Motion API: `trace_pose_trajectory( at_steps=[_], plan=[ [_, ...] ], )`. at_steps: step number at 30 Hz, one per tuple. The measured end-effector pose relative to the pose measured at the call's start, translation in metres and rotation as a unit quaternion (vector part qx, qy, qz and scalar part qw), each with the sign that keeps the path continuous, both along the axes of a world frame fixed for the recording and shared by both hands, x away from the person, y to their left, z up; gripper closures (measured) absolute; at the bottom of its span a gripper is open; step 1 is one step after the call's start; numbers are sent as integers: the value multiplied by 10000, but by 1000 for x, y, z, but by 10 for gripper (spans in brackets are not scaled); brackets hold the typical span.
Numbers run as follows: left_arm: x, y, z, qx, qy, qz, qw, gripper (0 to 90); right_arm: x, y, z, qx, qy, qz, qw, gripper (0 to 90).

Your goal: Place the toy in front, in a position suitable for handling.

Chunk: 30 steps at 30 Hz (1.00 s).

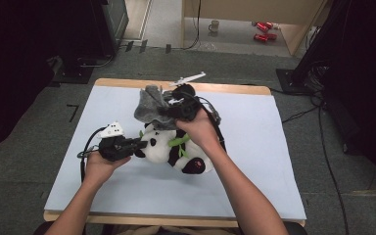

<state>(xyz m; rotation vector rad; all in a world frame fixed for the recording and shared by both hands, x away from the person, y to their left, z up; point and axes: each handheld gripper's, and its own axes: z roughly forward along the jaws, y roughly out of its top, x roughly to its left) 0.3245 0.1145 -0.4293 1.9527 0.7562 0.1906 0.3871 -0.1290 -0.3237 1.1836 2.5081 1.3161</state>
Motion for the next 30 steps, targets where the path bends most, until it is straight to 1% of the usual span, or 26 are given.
trace_pose_trajectory(
  at_steps=[1, 2, 3, 4, 7, 9, 11, 12, 13, 15, 20, 24, 26, 28, 29, 30],
  plan=[
    [0, -1, 0, 8, -8, 15, 10000, 819, 3, 15, -3, -85, 38, 111, 9999, 779],
    [-1, -1, 1, 21, -16, 23, 10000, 819, 3, 15, -3, -85, 38, 111, 9999, 779],
    [-1, -2, 1, 16, -23, 26, 10000, 820, 6, 26, -8, -109, 182, 189, 9996, 779],
    [-1, -2, 1, 17, -24, 26, 10000, 820, 6, 26, -8, -109, 182, 189, 9996, 779],
    [-1, -2, 1, 25, -28, 36, 10000, 820, 8, 39, -17, -238, 290, 292, 9989, 779],
    [-2, -3, 2, 34, -46, 50, 10000, 820, 8, 47, -24, -403, 406, 357, 9977, 779],
    [-2, -3, 2, 41, -36, 49, 10000, 821, 9, 51, -31, -632, 422, 416, 9962, 780],
    [-2, -3, 1, 71, -10, 47, 10000, 820, 9, 51, -33, -698, 439, 433, 9957, 781],
    [-1, -3, 0, 79, -3, 34, 10000, 820, 10, 48, -37, -755, 449, 452, 9951, 782],
    [-1, -4, 0, 77, -3, 28, 10000, 820, 10, 47, -38, -786, 463, 440, 9949, 782],
    [0, -4, -1, 109, 93, 18, 9999, 819, 13, 34, -40, -992, 369, 320, 9939, 782],
    [0, -4, -2, 115, 137, 49, 9998, 819, 17, 20, -44, -964, 435, 164, 9943, 783],
    [1, -4, -3, 108, 174, 66, 9998, 819, 19, 15, -46, -1019, 469, 74, 9937, 783],
    [1, -3, -3, 119, 184, 66, 9997, 819, 20, 9, -49, -997, 545, 0, 9935, 783],
    [1, -3, -3, 122, 193, 68, 9997, 819, 22, 4, -50, -1039, 554, -49, 9930, 783],
    [2, -3, -3, 121, 200, 70, 9997, 819, 22, 4, -50, -1039, 554, -49, 9930, 783]
  ],
)
